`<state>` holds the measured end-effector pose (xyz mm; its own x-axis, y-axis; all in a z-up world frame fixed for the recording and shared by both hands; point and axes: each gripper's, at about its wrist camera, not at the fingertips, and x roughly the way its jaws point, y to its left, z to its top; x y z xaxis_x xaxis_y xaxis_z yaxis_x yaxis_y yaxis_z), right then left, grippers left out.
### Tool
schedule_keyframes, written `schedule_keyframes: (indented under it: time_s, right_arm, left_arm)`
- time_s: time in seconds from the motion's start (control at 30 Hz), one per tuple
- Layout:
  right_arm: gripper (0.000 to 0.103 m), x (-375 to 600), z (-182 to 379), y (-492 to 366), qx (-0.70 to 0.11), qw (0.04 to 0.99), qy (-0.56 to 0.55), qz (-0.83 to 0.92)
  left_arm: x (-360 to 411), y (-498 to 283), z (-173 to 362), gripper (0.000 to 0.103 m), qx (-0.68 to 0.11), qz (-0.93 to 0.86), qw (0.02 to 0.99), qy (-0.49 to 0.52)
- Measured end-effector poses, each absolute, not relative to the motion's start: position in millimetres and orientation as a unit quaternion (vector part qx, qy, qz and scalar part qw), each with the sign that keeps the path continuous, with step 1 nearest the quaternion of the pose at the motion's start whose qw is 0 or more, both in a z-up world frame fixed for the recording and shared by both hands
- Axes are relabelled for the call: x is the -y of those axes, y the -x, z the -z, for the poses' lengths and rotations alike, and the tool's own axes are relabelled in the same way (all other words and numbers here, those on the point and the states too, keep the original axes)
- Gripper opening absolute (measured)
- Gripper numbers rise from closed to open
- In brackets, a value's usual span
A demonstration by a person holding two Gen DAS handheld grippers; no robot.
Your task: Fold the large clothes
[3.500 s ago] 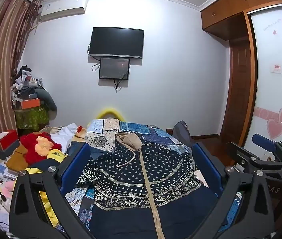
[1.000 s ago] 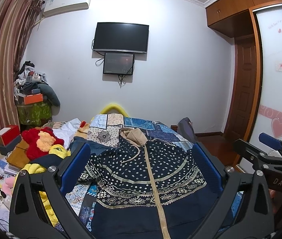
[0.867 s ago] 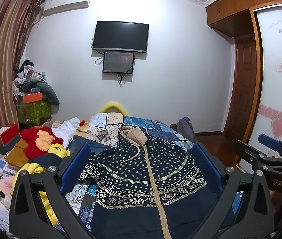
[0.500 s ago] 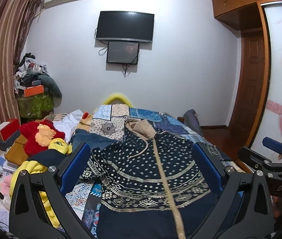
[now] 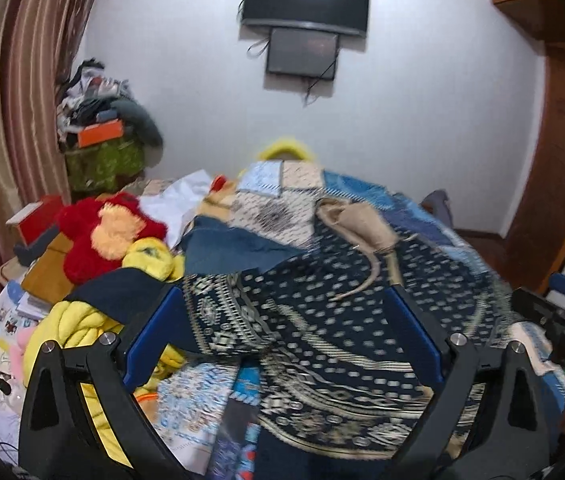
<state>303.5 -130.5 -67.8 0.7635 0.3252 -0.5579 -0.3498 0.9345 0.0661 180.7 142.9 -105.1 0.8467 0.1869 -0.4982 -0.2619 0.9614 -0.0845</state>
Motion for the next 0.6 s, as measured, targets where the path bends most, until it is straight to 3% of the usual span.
schedule_keyframes:
  time_s: [0.2,0.6]
  right_arm:
    - [0.103,100,105,-369,-0.334,0.924,0.046,-0.181]
    - [0.103,52,187,-450,-0.419,0.877,0.104,-0.210]
  left_arm:
    - [-210,-218,150,0.094,-0.316,-0.133,0.932,0.119]
    - [-331,-236,251,0.094,-0.399,-0.175,0.880,0.191]
